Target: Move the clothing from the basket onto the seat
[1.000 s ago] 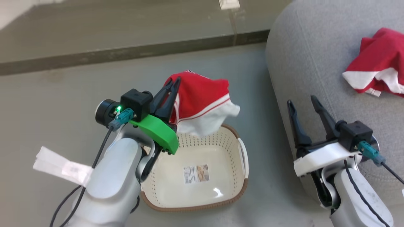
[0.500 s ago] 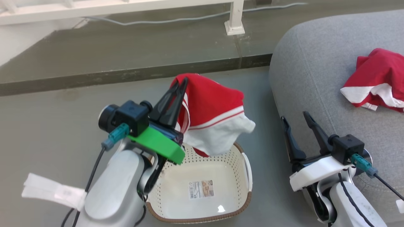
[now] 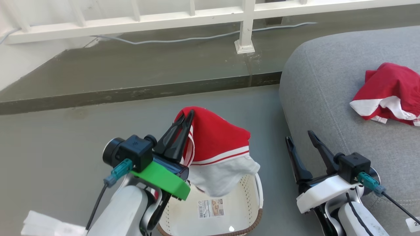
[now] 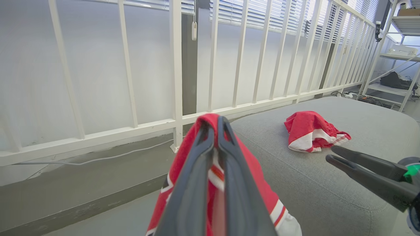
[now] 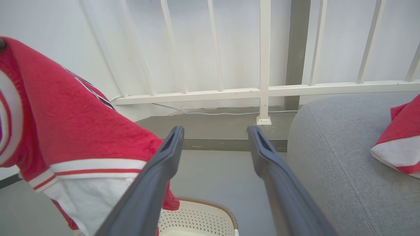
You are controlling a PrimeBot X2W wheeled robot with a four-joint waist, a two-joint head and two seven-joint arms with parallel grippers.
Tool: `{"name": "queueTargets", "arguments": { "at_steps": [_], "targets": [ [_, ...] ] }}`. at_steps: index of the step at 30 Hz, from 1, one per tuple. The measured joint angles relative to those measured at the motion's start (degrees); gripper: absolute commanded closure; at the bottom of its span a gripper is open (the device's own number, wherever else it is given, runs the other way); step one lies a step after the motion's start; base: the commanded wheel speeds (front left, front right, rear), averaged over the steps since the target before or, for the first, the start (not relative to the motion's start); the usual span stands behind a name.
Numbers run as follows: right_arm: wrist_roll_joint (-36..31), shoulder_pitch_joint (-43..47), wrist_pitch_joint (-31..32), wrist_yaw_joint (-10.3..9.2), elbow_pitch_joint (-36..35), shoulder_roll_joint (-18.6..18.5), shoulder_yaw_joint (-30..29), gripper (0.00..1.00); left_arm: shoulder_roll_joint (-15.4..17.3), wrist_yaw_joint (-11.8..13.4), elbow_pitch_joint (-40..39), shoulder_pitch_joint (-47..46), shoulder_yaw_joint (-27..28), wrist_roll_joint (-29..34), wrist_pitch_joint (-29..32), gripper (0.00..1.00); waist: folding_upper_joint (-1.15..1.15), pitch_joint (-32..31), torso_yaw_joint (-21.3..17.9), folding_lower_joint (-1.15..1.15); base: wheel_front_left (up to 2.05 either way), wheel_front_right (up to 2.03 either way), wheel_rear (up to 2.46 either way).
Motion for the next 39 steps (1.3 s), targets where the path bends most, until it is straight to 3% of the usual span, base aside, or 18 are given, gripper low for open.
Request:
{"name": "queueTargets", "arguments": {
  "at_steps": [21,39],
  "targets": [
    [0.0,1.1,1.1,-0.01,-2.7,0.1,0.7,0.00,2.1,2.3,-7.2,4.5,-0.1,0.0,1.3,1.00,0.00,-0.8,-0.4,0.00,0.00,0.00,0.00],
    [0.0,1.2,1.6,-0.01,-4.2,0.0,1.2,0.00,3.1,2.7,-12.2,5.4,-0.2,0.0,2.3,1.00,0.00,-0.7,-0.4,0.00,0.00,0.00,0.00]
  ]
}}
